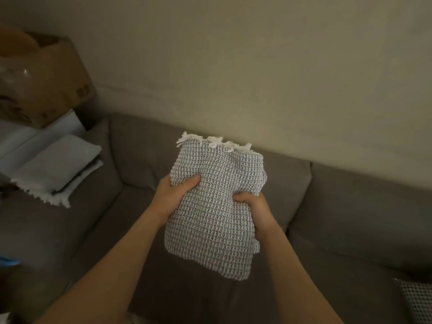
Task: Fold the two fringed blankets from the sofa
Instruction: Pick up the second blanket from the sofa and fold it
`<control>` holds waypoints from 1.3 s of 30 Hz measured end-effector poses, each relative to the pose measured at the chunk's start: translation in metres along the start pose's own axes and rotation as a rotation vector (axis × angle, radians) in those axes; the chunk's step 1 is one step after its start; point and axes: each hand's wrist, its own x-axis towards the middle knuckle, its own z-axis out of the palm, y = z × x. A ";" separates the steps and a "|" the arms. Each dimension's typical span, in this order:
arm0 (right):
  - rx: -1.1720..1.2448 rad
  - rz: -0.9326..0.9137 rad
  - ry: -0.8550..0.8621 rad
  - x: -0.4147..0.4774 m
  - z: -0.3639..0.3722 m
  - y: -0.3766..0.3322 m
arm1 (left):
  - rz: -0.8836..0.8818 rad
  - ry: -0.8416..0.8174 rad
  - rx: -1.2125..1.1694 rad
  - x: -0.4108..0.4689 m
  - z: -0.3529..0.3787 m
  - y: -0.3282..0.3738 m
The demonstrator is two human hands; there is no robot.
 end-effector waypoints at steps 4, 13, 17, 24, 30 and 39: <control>-0.115 -0.007 0.062 0.032 0.089 0.008 | 0.025 0.058 0.020 0.037 -0.077 0.004; -0.322 0.046 0.070 0.087 0.259 0.015 | -0.005 0.197 0.142 0.100 -0.238 0.014; -0.262 0.129 0.059 0.113 0.290 0.020 | -0.024 0.222 0.145 0.117 -0.271 0.021; -0.155 0.213 -0.029 0.173 0.338 0.052 | -0.034 0.310 0.323 0.154 -0.326 0.019; -0.099 0.193 -0.036 0.214 0.395 0.060 | 0.014 0.376 0.466 0.185 -0.371 0.026; -0.118 0.237 0.008 0.304 0.513 0.089 | 0.027 0.391 0.649 0.272 -0.492 0.029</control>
